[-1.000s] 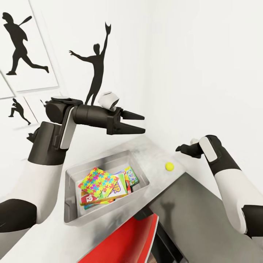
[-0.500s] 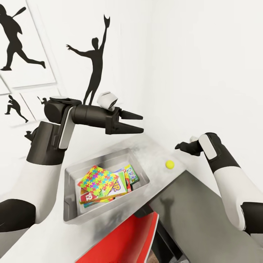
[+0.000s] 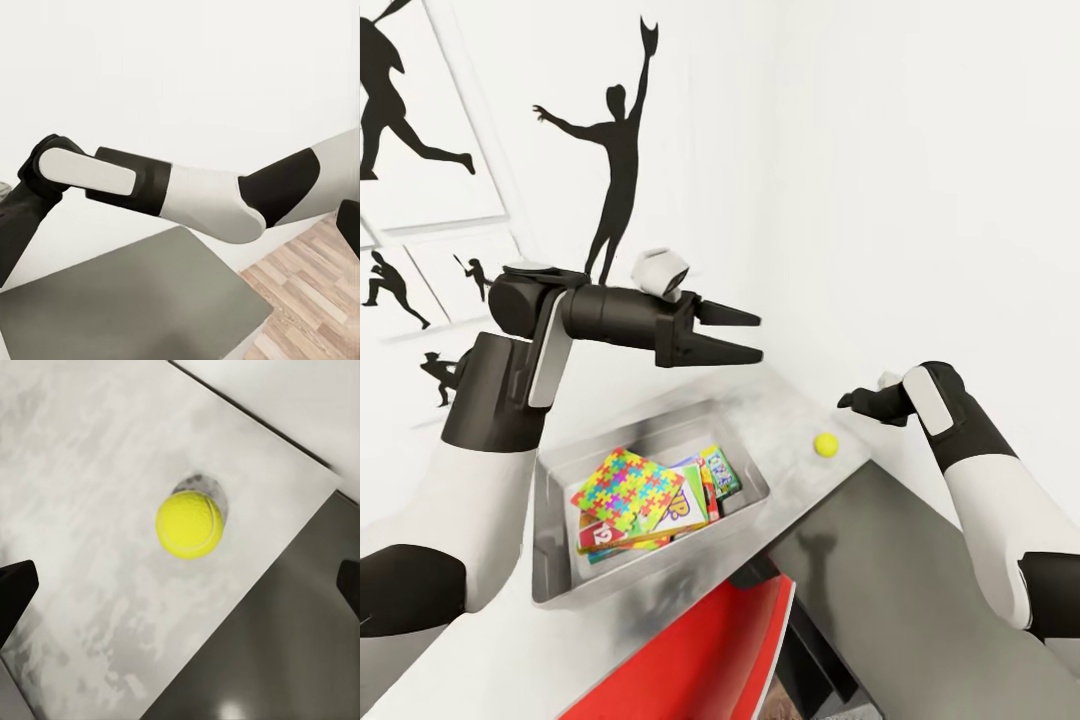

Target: Put all the toys in the child's room - the three board games (two on the bed and one on the table), the two jigsaw puzzles on the table, and the tennis ball on the table - inside the toy box on the table in the child's room.

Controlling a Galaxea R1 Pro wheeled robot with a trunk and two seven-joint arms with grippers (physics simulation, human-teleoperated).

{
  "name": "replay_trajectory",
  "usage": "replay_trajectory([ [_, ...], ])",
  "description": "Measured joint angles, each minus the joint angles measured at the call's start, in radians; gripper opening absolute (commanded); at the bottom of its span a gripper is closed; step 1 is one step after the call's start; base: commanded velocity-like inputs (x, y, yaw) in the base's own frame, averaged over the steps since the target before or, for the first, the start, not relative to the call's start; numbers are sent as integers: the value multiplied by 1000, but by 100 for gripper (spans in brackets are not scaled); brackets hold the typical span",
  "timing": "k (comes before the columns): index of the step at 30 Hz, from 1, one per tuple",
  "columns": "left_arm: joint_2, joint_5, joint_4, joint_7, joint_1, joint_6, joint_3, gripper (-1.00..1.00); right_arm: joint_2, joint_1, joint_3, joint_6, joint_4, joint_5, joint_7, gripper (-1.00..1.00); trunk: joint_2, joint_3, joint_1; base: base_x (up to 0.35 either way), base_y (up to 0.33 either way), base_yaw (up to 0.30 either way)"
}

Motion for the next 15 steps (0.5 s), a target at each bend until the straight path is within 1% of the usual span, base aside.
replay_trajectory([
  [3, -17, 1, 0, 1, -1, 0, -1, 100, 1, -1, 0, 0, 0, 0, 0, 100, 0, -5, 0, 0, 0, 0],
  [4, -29, 0, 0, 1, -1, 0, -1, 100, 2, -2, 0, 0, -1, -1, 0, 100, 0, -7, 0, 0, 0, 0],
  [6, -46, -2, 0, 3, -2, 0, -2, 100, 6, -3, 0, 0, -1, -1, 0, 100, 0, -10, 0, 0, 0, 0],
  [8, -78, -7, 0, 5, -7, 0, -3, 100, 16, -5, 0, 0, -1, -1, 0, 100, 0, -13, 0, 0, 0, 0],
  [10, -91, -12, 1, 8, -15, 0, -3, 100, 22, -6, 0, 0, -1, 0, 0, 100, 0, -17, 0, 0, 0, 0],
  [12, -107, -28, 2, 14, -35, 0, -3, 100, 28, -6, 0, 0, -2, 0, 0, 100, 0, -20, 0, 0, 0, 0],
  [13, -119, -43, 4, 18, -53, 0, -3, 100, 30, -7, 0, -1, -2, 0, 0, 100, 0, -21, 0, 0, 0, 0],
  [15, -130, -58, 8, 22, -73, 0, -2, 100, 32, -7, 0, -1, -2, 1, 0, 100, 0, -25, 0, 0, 0, 0],
])
